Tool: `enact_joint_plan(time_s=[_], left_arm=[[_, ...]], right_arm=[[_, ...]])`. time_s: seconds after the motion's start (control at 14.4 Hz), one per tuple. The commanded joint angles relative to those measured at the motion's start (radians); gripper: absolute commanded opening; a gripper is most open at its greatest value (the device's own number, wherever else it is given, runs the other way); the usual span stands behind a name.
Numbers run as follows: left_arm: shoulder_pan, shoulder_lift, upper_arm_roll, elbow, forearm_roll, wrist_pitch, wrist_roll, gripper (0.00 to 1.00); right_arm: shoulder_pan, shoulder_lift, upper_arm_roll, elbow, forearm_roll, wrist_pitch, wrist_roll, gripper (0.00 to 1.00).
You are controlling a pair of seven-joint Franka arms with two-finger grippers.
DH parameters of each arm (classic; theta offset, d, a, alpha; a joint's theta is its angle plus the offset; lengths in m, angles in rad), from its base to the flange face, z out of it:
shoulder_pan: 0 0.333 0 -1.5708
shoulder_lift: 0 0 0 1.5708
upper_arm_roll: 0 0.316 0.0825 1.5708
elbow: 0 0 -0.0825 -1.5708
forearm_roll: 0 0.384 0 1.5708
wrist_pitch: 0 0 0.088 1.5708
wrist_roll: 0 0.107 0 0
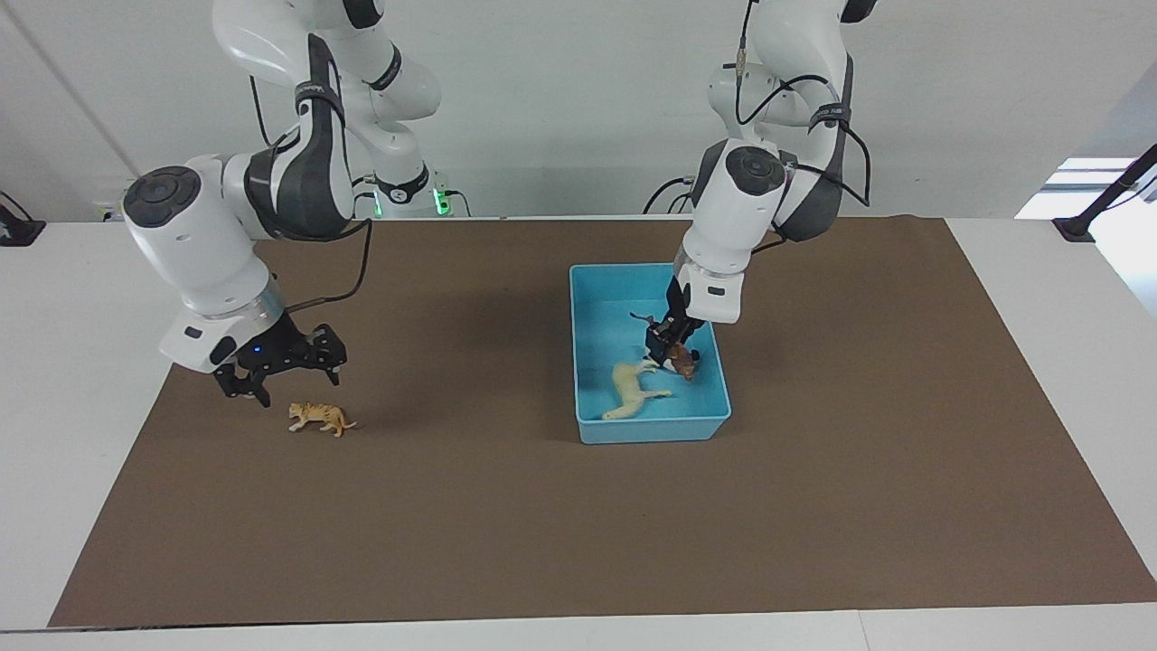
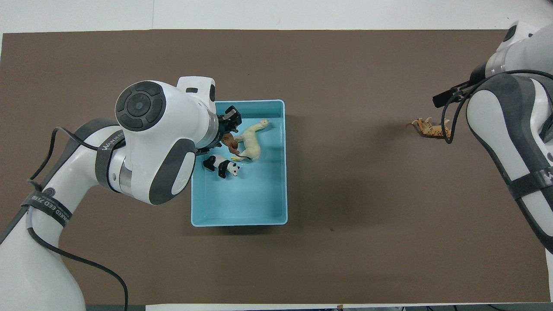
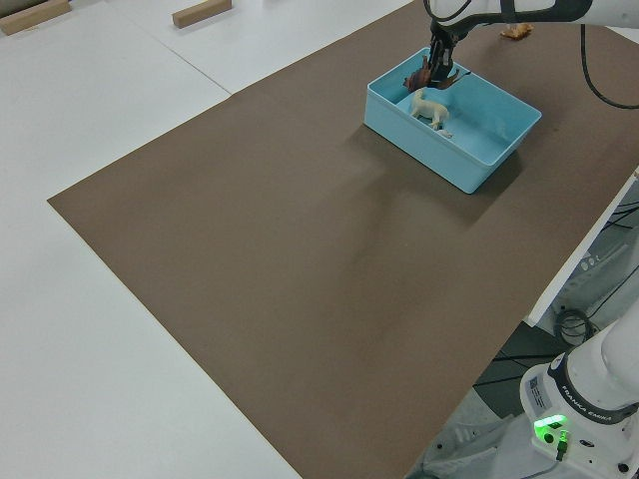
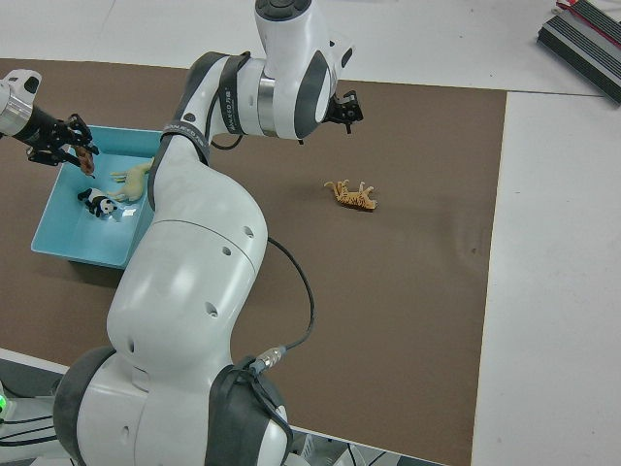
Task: Put all toys into storage box
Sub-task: 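Place the horse in the box while the right gripper reaches the lion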
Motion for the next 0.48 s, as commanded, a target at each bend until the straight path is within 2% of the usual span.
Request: enact_joint_plan(time_s=[0.0, 0.28, 0.42], left_arm=[[-0.023, -0.02, 0.017, 0.005, -0.02, -0.009, -0.033, 1.0], [-0.007, -0.039, 0.024, 0.072, -0.014, -0.104, -0.028, 1.0], [0.001, -0.044, 0.038, 0.082, 0.015, -0.107, -0.019, 1.0]], right_arm=[[-0.034, -0.093, 0.017, -0.194, 0.019, 0.082, -0.119, 1.0], [-0.049, -0.128, 0.017, -0.386, 0.016, 0.434, -0.6, 1.0], [-0.048, -0.119, 0.018, -0.41, 0.016, 0.487, -0.821, 1.0]])
